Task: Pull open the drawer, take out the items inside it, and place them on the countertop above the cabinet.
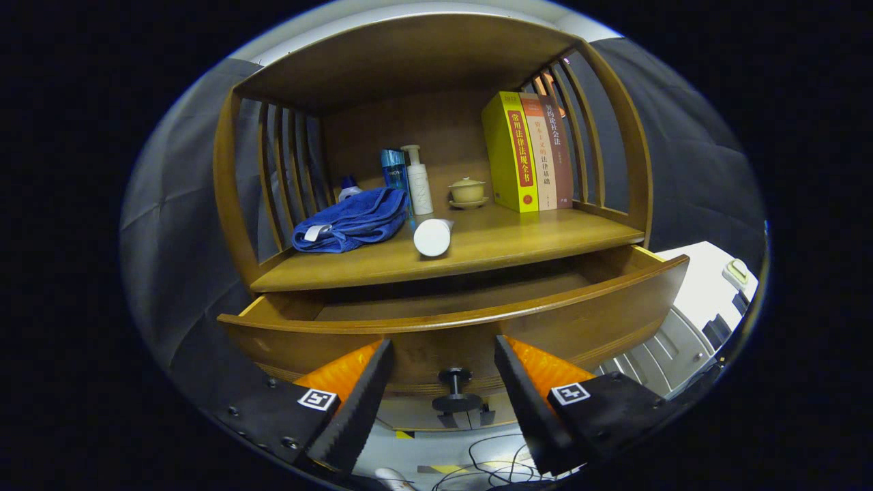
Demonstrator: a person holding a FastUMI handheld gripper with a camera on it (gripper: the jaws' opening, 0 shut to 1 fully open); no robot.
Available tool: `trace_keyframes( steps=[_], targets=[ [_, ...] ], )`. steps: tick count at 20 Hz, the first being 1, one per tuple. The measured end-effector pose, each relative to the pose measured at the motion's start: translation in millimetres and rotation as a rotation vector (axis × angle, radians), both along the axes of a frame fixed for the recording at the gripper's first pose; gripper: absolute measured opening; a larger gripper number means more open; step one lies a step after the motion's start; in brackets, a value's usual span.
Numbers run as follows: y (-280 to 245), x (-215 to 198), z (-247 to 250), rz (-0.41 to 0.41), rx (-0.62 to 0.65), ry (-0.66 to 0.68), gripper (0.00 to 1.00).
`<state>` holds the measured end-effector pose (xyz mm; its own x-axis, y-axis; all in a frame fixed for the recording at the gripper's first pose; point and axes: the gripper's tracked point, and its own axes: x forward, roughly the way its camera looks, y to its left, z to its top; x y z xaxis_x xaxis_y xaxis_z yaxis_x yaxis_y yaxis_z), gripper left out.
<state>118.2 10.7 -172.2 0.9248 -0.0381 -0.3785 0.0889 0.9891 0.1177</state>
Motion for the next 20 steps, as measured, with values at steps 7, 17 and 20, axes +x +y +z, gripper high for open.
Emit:
trace_keyframes(
  steps=[7,17,20],
  targets=[
    [-1.6,40.2,-17.9,0.001,-0.017,0.008,0.99],
    [-0.6,54.3,-16.9,0.02,0.014,-0.008,0.99],
    [-2.2,42.2,3.5,0.026,0.037,-0.049,0.99]
  ],
)
